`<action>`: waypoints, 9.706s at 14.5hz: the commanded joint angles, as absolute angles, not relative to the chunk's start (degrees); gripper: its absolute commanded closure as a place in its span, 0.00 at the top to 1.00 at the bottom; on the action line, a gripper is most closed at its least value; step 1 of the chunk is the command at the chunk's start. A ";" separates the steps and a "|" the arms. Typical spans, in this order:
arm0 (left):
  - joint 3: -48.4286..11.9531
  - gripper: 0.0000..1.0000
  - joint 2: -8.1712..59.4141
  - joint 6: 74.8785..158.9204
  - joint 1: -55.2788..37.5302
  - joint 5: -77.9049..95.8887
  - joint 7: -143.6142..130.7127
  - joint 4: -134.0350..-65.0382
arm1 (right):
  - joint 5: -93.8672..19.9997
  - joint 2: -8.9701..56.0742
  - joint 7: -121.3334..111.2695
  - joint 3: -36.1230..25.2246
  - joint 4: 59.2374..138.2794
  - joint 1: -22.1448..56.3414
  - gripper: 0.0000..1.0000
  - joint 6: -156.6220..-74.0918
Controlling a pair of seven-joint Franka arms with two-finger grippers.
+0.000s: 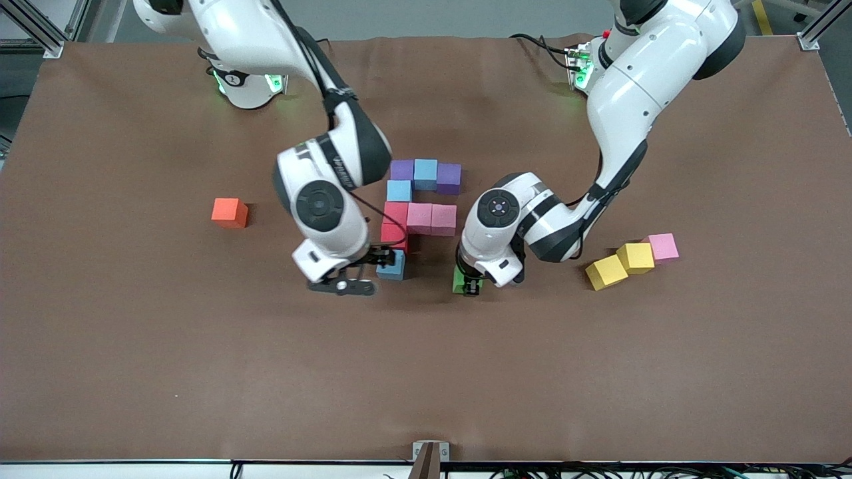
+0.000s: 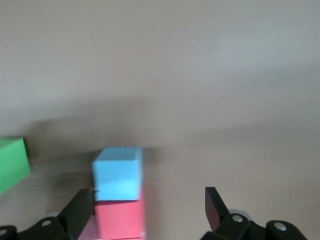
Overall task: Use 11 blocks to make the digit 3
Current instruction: 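Carry green centrally with the left gripper while the right gripper places blue, then lower the green cube beside the cluster while the right gripper withdraws, then open the left gripper and move it toward the yellow cubes, then grasp a yellow cube with the left gripper and lift it, then carry the yellow cube to the cluster beside the green cube, then lower the yellow cube beside the green cube and open the left gripper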
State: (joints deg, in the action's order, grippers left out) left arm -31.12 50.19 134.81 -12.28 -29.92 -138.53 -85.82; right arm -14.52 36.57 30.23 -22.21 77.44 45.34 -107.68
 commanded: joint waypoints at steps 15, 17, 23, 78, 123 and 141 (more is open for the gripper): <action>-25.31 0.42 57.83 136.49 -26.10 -27.07 -144.75 -74.62 | -13.89 27.60 -10.54 -41.29 79.10 30.76 1.00 -98.44; -25.23 0.42 58.01 137.11 -26.19 -27.07 -144.93 -74.62 | -13.80 26.37 -11.51 -42.45 79.01 30.67 1.00 -94.77; -25.22 0.43 58.80 138.08 -27.86 -26.98 -145.20 -74.53 | -12.58 21.64 -6.61 -31.78 79.01 20.53 1.00 -92.46; -48.08 1.00 30.40 138.43 37.27 -38.13 -141.32 -120.15 | 0.53 10.37 -1.50 3.51 78.13 -3.96 1.00 -84.03; -31.82 0.27 54.31 131.40 -12.56 -35.77 -144.32 -82.62 | -0.61 -6.59 -2.20 -0.62 91.41 -0.53 1.00 -85.69; -31.73 0.33 56.69 131.40 -19.60 -34.54 -144.76 -79.80 | 0.00 -6.77 -2.46 -0.44 89.47 -0.44 1.00 -80.77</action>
